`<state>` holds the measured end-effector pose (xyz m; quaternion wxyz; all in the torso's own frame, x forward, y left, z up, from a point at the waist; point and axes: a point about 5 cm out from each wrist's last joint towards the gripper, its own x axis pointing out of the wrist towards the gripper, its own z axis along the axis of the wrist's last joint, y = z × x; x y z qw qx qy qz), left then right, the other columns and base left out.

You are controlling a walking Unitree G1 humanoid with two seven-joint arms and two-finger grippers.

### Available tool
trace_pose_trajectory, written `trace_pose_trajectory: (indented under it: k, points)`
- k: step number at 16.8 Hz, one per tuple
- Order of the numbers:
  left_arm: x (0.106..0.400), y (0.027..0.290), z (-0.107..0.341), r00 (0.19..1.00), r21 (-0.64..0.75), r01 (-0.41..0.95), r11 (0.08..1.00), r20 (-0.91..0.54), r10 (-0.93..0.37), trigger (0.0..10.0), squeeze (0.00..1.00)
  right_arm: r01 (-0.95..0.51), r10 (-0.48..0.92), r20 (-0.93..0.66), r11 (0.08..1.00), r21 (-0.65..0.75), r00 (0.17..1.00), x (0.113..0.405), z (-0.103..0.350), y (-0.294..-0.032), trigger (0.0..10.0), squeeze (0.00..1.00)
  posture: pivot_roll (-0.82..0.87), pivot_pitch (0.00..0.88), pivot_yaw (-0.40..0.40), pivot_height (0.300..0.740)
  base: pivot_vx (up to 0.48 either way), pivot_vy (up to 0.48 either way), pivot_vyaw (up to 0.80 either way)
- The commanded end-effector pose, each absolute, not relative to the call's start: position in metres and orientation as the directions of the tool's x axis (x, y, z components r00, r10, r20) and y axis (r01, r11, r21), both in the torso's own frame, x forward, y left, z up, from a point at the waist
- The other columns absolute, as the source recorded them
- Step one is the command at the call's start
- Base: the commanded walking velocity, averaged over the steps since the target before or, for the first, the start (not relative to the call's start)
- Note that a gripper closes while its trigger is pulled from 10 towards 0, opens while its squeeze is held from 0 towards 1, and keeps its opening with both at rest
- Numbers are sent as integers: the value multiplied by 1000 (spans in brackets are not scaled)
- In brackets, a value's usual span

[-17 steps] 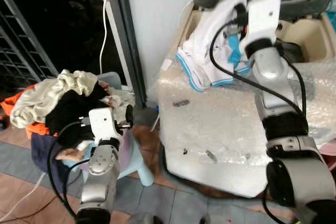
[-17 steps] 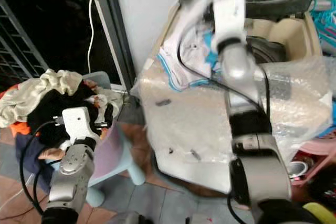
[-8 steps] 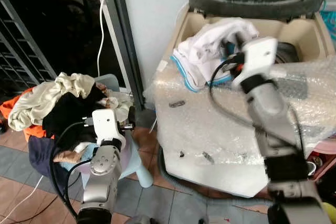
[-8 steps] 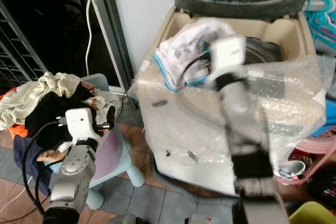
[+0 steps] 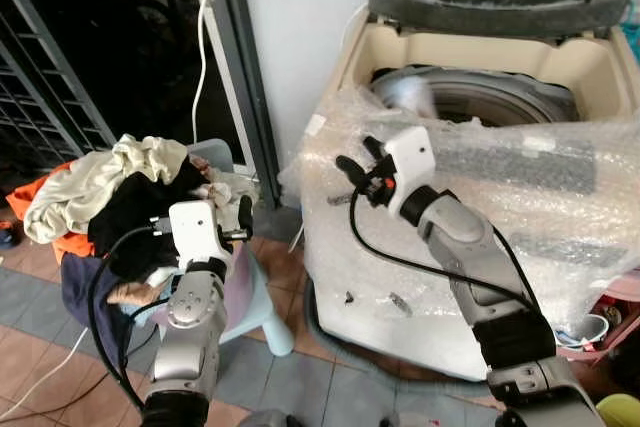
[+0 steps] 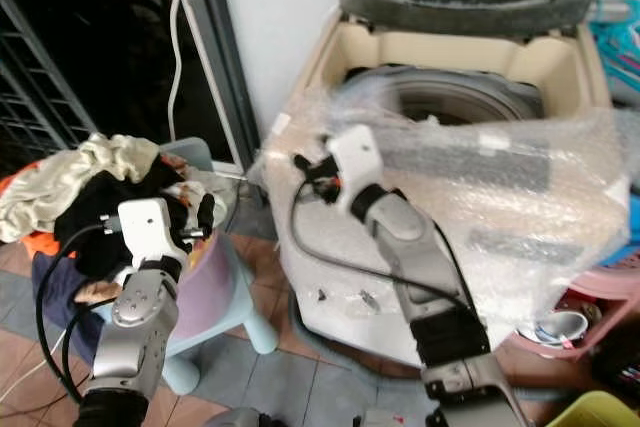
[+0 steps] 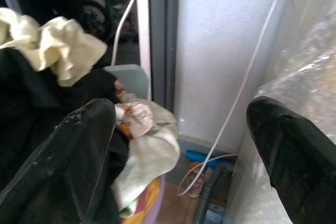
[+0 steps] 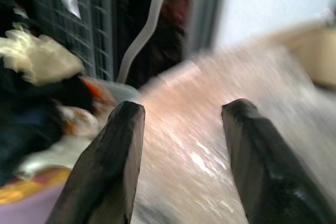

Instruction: Clothes washing

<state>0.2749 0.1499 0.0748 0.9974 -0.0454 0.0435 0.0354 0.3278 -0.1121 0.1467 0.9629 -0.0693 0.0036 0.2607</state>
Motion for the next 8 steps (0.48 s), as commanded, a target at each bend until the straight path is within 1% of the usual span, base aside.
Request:
trace_pose_trajectory:
  k: [1,2,4,6,8]
  points:
    - [273,158,78,992,-78,-98,992,-86,91,10000,0,-340,340,-24,929,-144,940,341,156,-132,10000,1000,-31,0,95,740,0,0,0]
    - [273,161,78,992,-70,-101,992,-88,94,10000,0,-196,194,-27,971,-138,981,347,157,-153,10000,1000,-35,0,100,740,0,0,0]
    - [274,163,78,991,-64,-104,992,-89,99,10000,0,-84,83,-17,989,-118,996,348,160,-171,10000,1000,-37,0,109,740,0,0,0]
    - [276,160,78,993,-60,-93,994,-84,88,10000,0,-43,51,145,998,-54,988,341,182,-180,10000,1000,-50,0,114,740,0,0,0]
    - [275,159,79,992,-66,-99,993,-82,93,10000,0,-82,87,197,996,-32,977,333,185,-172,10000,1000,-60,0,111,740,0,0,0]
